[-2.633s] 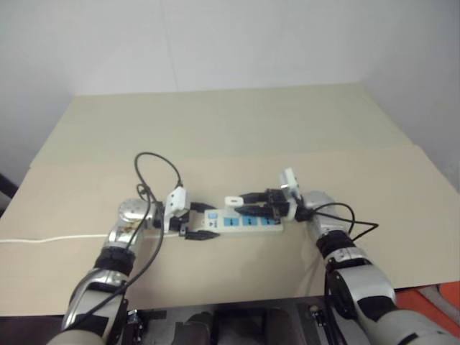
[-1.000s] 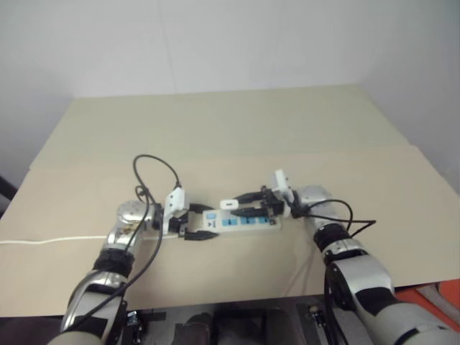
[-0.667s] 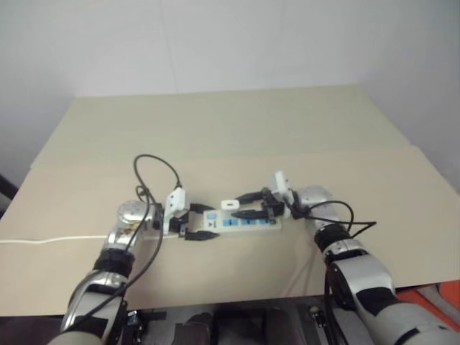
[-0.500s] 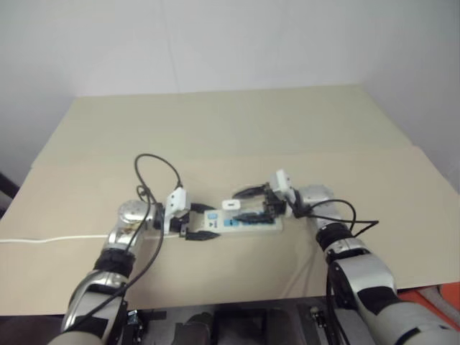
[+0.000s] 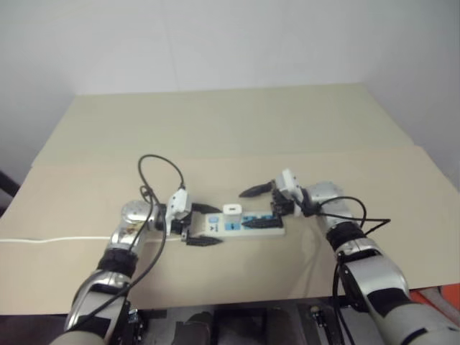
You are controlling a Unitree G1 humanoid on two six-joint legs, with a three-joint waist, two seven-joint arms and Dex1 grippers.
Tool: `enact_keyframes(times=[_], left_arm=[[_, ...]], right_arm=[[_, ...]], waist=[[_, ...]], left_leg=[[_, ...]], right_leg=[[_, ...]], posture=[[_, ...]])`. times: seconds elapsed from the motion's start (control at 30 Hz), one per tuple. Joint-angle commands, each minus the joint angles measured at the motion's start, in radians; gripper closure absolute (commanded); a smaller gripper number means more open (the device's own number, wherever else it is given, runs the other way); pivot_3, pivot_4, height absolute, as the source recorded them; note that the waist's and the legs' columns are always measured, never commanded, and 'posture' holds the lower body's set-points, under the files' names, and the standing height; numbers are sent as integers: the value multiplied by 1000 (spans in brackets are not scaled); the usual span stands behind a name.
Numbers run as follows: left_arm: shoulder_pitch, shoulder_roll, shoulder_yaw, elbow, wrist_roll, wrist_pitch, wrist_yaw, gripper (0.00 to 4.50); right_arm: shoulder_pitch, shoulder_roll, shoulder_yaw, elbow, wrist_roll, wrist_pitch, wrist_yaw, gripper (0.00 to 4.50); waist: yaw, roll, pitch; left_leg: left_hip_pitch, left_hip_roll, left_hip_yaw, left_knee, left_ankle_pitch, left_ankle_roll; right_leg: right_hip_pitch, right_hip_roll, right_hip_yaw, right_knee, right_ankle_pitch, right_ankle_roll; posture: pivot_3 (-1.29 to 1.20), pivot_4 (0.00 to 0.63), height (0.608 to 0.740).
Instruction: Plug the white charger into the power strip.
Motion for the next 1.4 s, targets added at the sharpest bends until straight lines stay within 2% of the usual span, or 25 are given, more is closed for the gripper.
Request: enact_keyframes(times=[0.03,0.17,0.3,0.43,0.6,0.77,0.97,1.4], left_arm=[[-14,-7,15,-11,-44,-34,-40,8],[-16,-8,25,-27,-66,-41,-45,8],[-18,3,62,-57,-102,-39,-29,8],[-10,74,96,-108,-136,10,-55,8],[-14,246,104,-83,-142,-41,-76,8],[-59,388,81,-7,-90,-42,-76,8],[-72,411,63,-6,-109,-74,-76,8],[-118,378,17,30,-122,-83,-76,8]], right_arm=[[4,-21,-1,-54,51,9,52,0],[12,-54,12,-85,89,10,52,0],[7,-68,-34,-95,112,-7,52,0],[22,-133,-56,-167,159,20,52,0],[93,-300,-65,-298,197,49,52,0],[128,-537,-49,-387,172,211,52,0],[225,-685,-93,-472,127,186,52,0],[311,-713,-181,-527,54,198,4,0]], waist=[[-1,0,0],[-3,0,0],[-2,0,0],[-1,0,0],[1,0,1],[10,5,4],[21,5,4],[27,5,4]], left_leg=[[0,0,0,0,0,0],[0,0,0,0,0,0],[-1,0,0,0,0,0],[-2,0,0,0,0,0],[-3,0,0,0,0,0],[-3,-1,0,0,-2,3],[-3,1,1,-1,-3,6],[-2,1,4,1,-3,5]], right_leg=[[0,0,0,0,0,0],[0,0,0,-1,0,0],[0,0,0,-1,0,0],[-1,0,0,-1,0,0],[-2,0,0,-1,0,-1],[-3,0,0,-3,-1,-1],[-3,1,-1,-2,-1,-1],[-3,1,-1,-2,-1,-1]], posture=[[0,150,740],[0,150,740],[0,150,740],[0,150,740],[0,150,740],[0,150,740],[0,150,740],[0,150,740]])
